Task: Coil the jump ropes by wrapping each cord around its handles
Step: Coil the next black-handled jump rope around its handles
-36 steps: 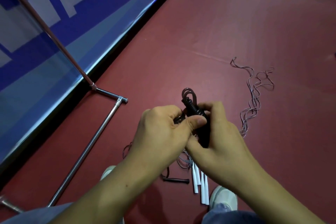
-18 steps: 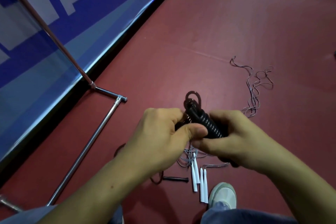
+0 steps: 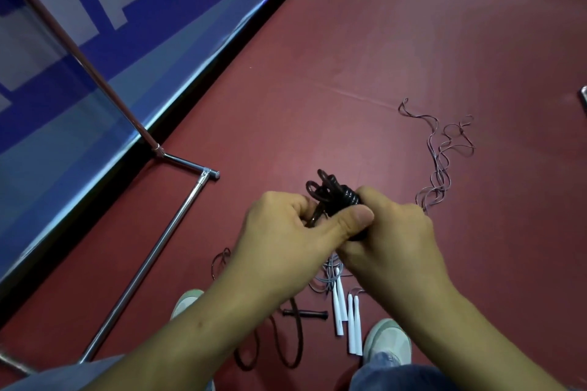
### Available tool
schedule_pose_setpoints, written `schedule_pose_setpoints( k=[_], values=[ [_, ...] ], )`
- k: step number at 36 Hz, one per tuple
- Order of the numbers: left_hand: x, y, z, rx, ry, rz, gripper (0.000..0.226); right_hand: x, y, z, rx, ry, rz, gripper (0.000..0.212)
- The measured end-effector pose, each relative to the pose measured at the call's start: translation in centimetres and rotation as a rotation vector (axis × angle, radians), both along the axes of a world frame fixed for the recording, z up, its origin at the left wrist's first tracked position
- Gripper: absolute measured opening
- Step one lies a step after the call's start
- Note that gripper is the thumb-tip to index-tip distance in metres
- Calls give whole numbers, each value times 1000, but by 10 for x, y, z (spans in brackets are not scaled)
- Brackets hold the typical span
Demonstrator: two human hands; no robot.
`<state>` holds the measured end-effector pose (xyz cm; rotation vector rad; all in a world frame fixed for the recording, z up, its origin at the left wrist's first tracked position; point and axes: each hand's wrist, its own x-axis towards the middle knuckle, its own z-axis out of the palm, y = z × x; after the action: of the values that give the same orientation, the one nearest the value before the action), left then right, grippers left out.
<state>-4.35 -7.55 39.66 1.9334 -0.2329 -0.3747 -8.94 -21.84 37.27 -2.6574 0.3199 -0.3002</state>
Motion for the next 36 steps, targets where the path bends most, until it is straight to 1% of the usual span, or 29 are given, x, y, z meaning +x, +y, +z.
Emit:
schedule_pose_setpoints(
  k=[1, 3, 6, 8, 11, 14, 17, 19, 20, 22, 24, 26, 28, 33, 36],
  values=[
    [0, -1, 0, -4, 0, 26, 68, 0, 3, -1, -22, -10, -2, 33],
    [2, -3, -1, -29, 22, 53, 52, -1, 7, -1, -38, -30, 13, 35],
    [4, -1, -2, -82, 48, 43, 33, -3, 6, 0, 4, -6, 71, 38],
    [8, 3, -4, -107, 30, 30, 29, -6, 4, 4, 146, 69, 159, 34],
    [11, 10, -1, -169, 32, -65, 16, -8, -5, 14, 449, 144, 262, 26],
    [8, 14, 7, -245, 69, -223, 2, -5, -18, 22, 759, 202, 287, 31],
    [8, 14, 9, -245, 39, -282, 5, -5, -17, 20, 908, 369, 338, 35],
    [10, 15, 5, -161, -9, -243, 7, -5, -12, 13, 1007, 434, 311, 39],
    [11, 15, 2, -101, -31, -213, 9, -5, -11, 10, 1008, 425, 279, 37],
    [12, 14, -1, -38, -36, -162, 20, -2, -8, 7, 897, 358, 224, 32],
    [14, 13, -4, 5, -34, -117, 26, 1, -6, 3, 699, 275, 192, 25],
    [14, 11, -10, 72, -46, -68, 36, 3, -5, 2, 470, 240, 156, 18],
    [11, 8, -13, 106, -42, -19, 40, 4, -3, -1, 311, 228, 110, 20],
    [4, 1, -11, -45, 135, -1, 42, 4, 5, 0, 134, 103, 31, 24],
    [-1, -1, -5, -104, 143, -11, 57, 3, 11, 1, 65, 30, 29, 26]
  ],
)
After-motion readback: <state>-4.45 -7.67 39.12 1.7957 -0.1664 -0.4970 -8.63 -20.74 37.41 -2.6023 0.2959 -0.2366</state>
